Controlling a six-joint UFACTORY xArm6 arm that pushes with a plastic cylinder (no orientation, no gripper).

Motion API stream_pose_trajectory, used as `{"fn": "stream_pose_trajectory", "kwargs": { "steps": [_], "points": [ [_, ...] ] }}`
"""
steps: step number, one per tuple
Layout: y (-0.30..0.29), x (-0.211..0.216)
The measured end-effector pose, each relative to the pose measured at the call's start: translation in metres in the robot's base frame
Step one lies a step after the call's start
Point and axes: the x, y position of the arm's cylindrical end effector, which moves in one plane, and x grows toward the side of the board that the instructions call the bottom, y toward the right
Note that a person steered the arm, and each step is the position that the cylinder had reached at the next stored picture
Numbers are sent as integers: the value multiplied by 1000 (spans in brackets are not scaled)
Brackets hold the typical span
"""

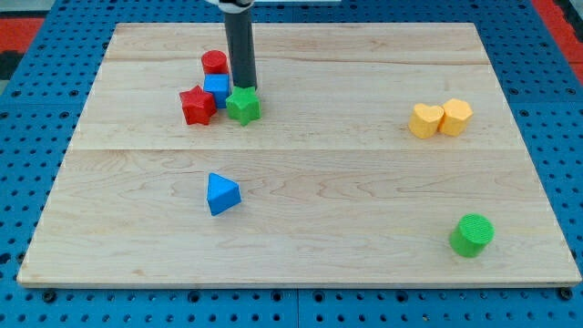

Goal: Push the green star into the yellow heart

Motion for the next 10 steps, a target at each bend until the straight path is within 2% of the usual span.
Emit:
{"fn": "stream_pose_trajectory", "kwargs": {
  "steps": [2,3,5,6,7,9,10],
  "points": [
    [25,95],
    [14,61],
    [-15,135],
    [-19,146],
    [27,162],
    [127,137],
    [119,116]
  ]
}}
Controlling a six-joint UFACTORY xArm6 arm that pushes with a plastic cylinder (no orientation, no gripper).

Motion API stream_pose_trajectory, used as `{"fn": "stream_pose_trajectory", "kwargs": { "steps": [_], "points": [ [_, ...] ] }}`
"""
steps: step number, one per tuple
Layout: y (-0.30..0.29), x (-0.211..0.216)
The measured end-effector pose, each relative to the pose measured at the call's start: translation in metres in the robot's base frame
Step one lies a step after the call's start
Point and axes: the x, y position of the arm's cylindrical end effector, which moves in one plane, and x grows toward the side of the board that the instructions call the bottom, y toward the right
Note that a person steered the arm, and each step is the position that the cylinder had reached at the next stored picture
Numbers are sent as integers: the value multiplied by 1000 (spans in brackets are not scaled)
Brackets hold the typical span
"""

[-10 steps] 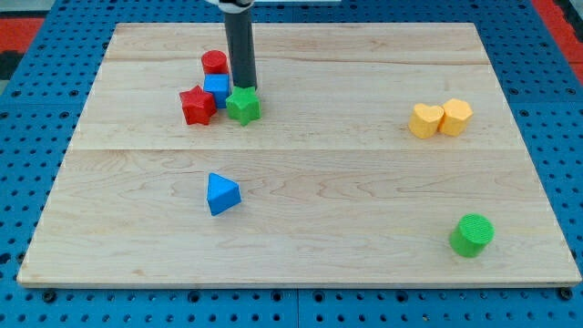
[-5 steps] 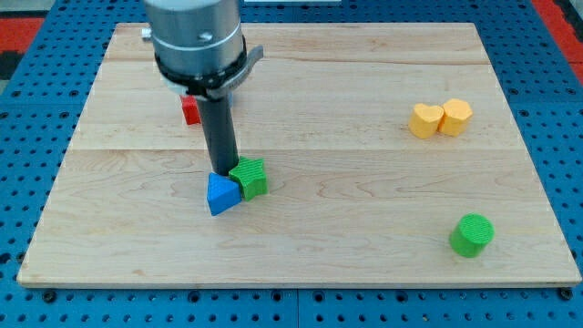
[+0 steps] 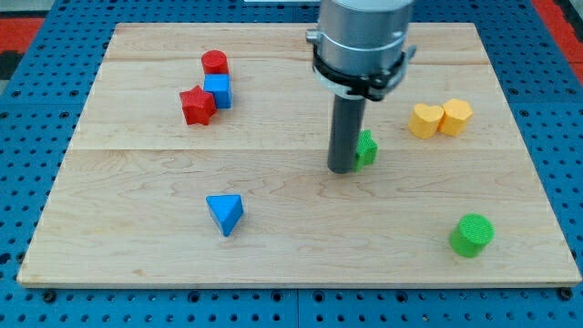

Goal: Push the green star into the yellow heart

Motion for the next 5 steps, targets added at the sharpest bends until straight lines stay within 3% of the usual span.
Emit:
{"fn": "stream_pose_trajectory", "kwargs": {
  "steps": [1,4,5],
  "points": [
    [-2,-19],
    [83,-8],
    [142,50]
  ]
}}
